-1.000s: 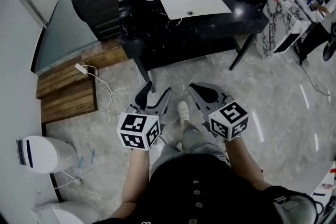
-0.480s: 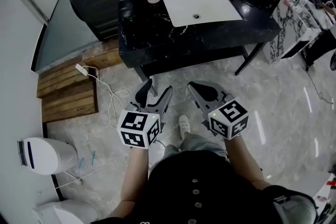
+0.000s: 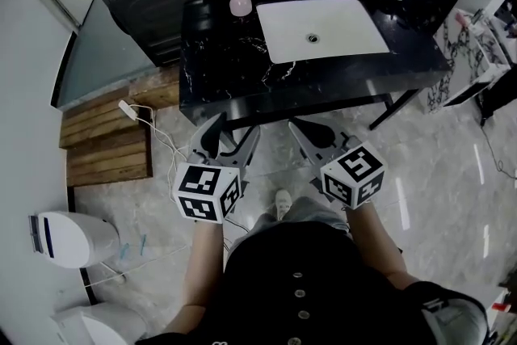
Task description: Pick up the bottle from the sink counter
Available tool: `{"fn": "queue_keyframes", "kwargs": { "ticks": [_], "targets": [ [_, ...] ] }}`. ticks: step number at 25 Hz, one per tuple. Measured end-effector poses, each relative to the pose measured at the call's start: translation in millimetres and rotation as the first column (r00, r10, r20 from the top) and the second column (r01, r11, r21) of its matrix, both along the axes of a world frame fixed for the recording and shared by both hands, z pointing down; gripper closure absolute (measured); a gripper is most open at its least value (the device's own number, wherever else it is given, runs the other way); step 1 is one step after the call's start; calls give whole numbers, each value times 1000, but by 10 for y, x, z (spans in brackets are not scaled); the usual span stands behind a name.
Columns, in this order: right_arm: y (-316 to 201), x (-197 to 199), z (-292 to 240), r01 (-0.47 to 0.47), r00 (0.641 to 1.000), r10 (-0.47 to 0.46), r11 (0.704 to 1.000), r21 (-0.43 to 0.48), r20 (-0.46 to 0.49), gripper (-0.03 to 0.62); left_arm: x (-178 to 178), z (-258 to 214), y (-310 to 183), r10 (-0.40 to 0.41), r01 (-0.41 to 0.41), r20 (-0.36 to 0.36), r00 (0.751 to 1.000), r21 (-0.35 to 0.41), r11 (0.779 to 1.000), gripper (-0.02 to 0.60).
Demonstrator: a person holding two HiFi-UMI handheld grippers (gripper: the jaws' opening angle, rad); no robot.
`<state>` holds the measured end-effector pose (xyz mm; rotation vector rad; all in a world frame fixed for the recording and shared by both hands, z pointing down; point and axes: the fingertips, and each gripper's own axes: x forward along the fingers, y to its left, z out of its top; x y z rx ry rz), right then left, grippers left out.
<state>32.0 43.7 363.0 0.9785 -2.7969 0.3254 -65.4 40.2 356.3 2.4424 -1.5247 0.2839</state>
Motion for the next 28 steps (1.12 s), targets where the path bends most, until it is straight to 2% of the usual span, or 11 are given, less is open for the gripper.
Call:
{"fn": "queue_keyframes", "kwargs": {
  "ticks": [7, 14, 22, 28],
  "targets": [
    [-541, 65, 30, 26, 1000, -26, 1000, 3, -5, 591, 73, 40, -510, -17, 16, -6, 1000, -5, 1000, 304],
    [-816, 56, 82, 52, 999, -52, 999, -13, -3, 591, 148, 107, -753, -12, 12, -4, 1000, -29, 1000, 304],
    [-1010, 80, 148, 31, 1000, -30, 999, -31, 4, 591, -44, 110, -996, -51, 52, 6, 999, -32, 998, 304],
    [-1199, 83, 190, 3, 1000, -4, 999, -33, -18, 591, -49, 107, -1217, -27, 28, 4, 1000, -35, 999, 304]
  ]
}}
